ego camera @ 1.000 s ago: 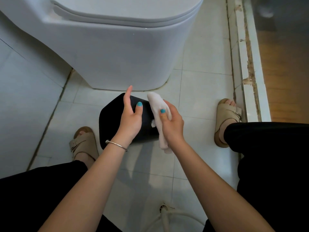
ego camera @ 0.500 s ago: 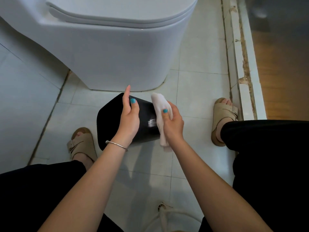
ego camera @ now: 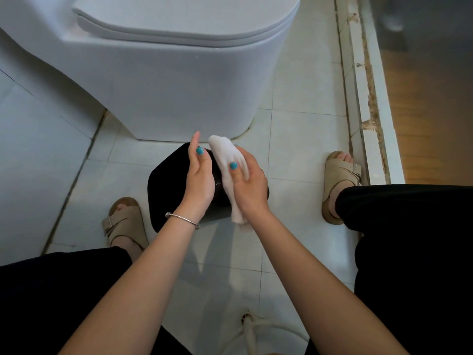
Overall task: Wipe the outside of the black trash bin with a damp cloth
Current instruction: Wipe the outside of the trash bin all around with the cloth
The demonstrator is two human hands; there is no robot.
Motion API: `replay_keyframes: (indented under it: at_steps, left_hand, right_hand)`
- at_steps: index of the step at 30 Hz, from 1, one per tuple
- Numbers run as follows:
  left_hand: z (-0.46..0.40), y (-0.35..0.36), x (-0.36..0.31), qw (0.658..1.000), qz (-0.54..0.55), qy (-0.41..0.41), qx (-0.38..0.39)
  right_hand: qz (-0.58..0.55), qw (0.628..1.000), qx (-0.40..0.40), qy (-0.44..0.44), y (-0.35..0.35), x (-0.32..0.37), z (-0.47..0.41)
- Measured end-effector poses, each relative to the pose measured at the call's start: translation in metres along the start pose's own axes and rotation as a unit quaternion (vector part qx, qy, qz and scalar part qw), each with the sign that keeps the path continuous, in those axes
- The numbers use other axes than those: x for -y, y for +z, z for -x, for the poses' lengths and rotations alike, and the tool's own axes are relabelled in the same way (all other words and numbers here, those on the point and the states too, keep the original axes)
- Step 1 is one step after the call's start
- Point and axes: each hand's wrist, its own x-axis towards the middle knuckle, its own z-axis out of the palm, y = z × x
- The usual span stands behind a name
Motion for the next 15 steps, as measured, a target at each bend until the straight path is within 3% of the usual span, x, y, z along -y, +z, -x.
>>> replay_keyframes:
  at_steps: [4, 8, 15]
  left_hand:
    - [0.007, 0.0, 0.0, 1.0, -0.018, 0.013, 0.001]
    - [0.008, 0.0, 0.001, 0.999, -0.035, 0.013, 0.008]
    - [0.004, 0.003, -0.002, 0.998, -0.035, 0.014, 0.051]
  right_hand:
    - [0.044, 0.997, -0.035, 0.06, -0.009, -0.024, -0.015]
    - [0.03, 0.995, -0.006, 0.097, -0.008, -0.023, -0.011]
    - [-0.041, 0.996, 0.024, 0.071, 0.001, 0.006, 0.001]
